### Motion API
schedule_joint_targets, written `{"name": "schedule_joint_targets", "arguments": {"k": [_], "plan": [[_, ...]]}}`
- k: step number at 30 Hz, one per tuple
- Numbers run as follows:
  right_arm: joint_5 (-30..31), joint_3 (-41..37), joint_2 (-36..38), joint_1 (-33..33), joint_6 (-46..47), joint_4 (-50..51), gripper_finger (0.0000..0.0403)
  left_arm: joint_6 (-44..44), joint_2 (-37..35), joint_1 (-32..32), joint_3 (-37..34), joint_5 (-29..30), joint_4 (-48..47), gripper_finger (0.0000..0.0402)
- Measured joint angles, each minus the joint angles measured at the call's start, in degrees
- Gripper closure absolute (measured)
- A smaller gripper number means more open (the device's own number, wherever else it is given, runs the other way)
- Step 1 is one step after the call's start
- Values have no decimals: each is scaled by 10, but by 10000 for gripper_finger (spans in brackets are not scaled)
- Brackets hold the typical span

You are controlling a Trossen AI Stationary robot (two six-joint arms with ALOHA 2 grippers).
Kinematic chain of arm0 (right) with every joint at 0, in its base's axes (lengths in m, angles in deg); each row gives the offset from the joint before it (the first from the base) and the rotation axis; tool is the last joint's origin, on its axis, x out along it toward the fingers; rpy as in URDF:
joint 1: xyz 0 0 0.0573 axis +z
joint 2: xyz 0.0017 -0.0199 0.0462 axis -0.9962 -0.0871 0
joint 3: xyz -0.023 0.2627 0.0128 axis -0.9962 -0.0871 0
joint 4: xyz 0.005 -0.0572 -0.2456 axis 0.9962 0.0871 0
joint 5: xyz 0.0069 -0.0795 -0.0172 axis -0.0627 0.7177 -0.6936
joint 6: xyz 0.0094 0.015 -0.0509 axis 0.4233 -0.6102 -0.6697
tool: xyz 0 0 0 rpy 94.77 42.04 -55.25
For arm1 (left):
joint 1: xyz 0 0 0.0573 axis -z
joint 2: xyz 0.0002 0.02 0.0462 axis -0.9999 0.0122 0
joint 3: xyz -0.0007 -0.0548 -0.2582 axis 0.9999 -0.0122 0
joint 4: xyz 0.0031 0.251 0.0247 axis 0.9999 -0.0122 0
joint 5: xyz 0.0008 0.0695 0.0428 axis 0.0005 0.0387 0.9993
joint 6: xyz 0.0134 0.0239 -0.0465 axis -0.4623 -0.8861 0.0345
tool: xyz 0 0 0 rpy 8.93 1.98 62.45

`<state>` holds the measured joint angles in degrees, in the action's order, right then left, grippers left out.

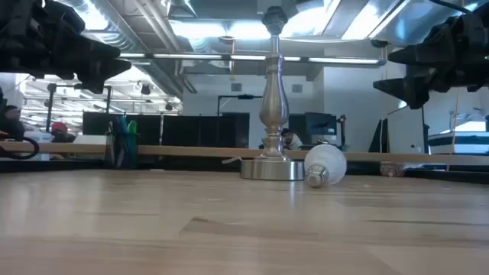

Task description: Screw lightbulb

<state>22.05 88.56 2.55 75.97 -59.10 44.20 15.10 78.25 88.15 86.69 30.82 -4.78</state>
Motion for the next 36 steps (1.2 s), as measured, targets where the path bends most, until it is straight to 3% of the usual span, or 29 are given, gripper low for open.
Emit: {"name": "schedule_joint_targets", "arguments": {"k": [36], "plan": [[0,0,0,0,0,0,23,-7,0,0,0,0,0,219]]}}
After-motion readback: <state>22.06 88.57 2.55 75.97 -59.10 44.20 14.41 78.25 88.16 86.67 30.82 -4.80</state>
